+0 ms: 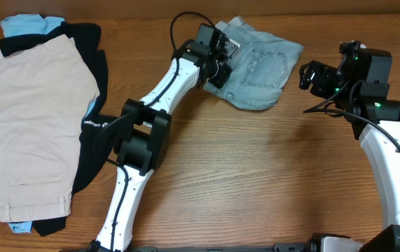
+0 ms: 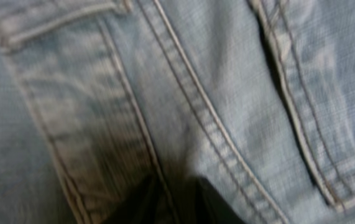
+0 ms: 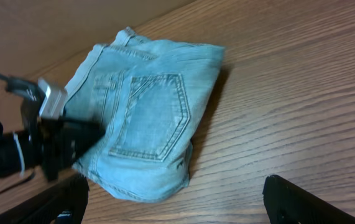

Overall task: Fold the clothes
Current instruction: 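Lift the denim jeans with the left gripper and carry them to table center, then lower the jeans onto the table and open the left gripper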

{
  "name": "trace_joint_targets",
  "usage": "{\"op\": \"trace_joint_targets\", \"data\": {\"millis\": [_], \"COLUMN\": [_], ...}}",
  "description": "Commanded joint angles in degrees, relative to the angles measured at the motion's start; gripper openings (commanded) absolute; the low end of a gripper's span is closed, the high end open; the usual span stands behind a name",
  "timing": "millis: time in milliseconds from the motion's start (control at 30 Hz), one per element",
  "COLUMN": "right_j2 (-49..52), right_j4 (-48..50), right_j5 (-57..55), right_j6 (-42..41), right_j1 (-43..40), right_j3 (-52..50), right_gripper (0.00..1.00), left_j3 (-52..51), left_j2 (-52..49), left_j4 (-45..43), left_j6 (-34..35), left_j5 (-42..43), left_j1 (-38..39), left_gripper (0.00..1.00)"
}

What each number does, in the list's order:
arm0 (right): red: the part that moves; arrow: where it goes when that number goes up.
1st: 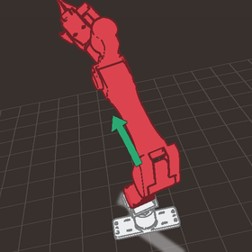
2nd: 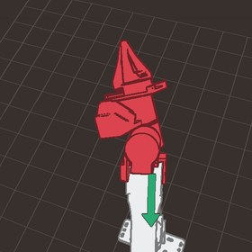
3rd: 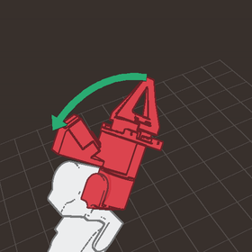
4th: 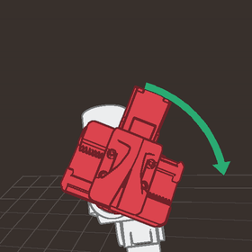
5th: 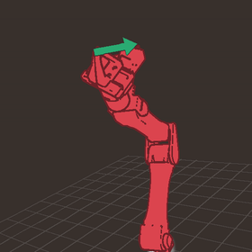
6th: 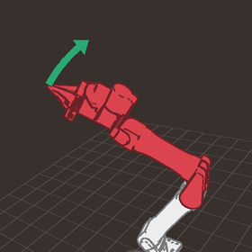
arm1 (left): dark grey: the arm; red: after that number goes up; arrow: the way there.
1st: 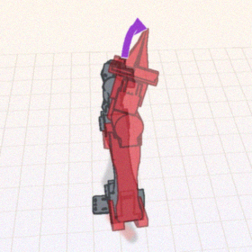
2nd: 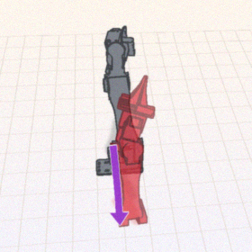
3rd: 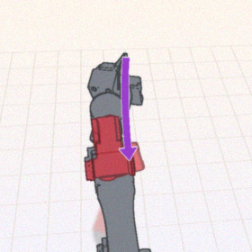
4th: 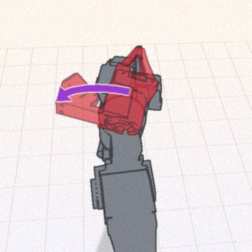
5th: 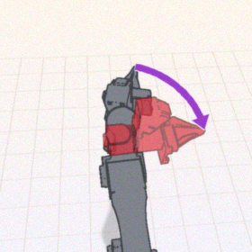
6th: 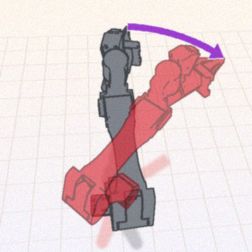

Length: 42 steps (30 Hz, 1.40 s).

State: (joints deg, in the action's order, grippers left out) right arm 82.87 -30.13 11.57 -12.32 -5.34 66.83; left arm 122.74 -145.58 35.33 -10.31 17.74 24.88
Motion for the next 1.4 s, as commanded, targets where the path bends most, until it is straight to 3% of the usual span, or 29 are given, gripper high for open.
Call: {"op": "trace_joint_targets", "data": {"millis": [0, 67, 200, 400, 567, 667, 800, 867, 1000, 1100, 1133, 1367], "right_j2": [-1.0, -1.0, -1.0, -0.9, -0.9, -0.9, -0.9, -0.8, 0.3, 2.3, 3.4, 14.1], "right_j4": [0.0, 0.2, 0.2, -0.2, 0.0, -0.1, -0.5, -0.7, -0.7, -1.0, -1.1, -0.2], "right_j5": [-0.6, -0.6, -0.5, -0.4, -0.4, -0.4, -0.1, -0.1, 0.1, 0.1, 0.0, -4.5], "right_j6": [0.4, 0.3, 0.3, 0.3, 0.3, 0.3, 0.4, 0.3, 0.3, 0.3, 0.3, -1.2], "right_j1": [-0.1, -0.1, -0.1, -0.1, -0.1, -0.1, 0.0, 0.0, 1.4, 4.0, 5.5, 17.0], "right_j3": [1.5, 1.5, 1.5, 1.5, 1.5, 1.5, 1.5, 1.5, 1.5, 1.5, 1.5, 1.5], "right_gripper": [0.94, 0.94, 0.94, 0.94, 0.94, 0.94, 0.94, 0.94, 0.93, 0.91, 0.9, 0.88], "left_j3": [1.3, 1.3, 2.2, 9.0, 12.2, 12.2, 16.6, 20.4, 31.8, 36.1, 36.9, 37.5], "left_j2": [-1.4, -1.4, -1.4, -1.4, -1.4, -1.4, -1.2, -1.0, -0.8, -0.8, -0.8, -0.8], "left_j4": [15.9, 21.6, 32.1, 38.3, 35.5, 32.7, 32.4, 33.5, 36.0, 36.2, 36.2, 37.7], "left_j6": [0.0, 0.0, 0.0, -2.1, -5.5, -8.9, -3.0, -0.7, 5.8, 8.8, 9.6, 10.6], "left_j5": [-1.8, -2.1, 0.3, 17.0, 10.4, 7.4, -2.8, -4.7, -4.8, -4.8, -4.8, -4.6], "left_j1": [-0.2, -0.2, -0.1, 1.1, 5.7, 8.8, 9.5, 7.9, 1.1, -3.7, -5.4, -13.5], "left_gripper": [0.26, 0.29, 0.24, 0.33, 0.49, 0.52, 0.52, 0.53, 0.65, 0.91, 0.95, 0.99]}}
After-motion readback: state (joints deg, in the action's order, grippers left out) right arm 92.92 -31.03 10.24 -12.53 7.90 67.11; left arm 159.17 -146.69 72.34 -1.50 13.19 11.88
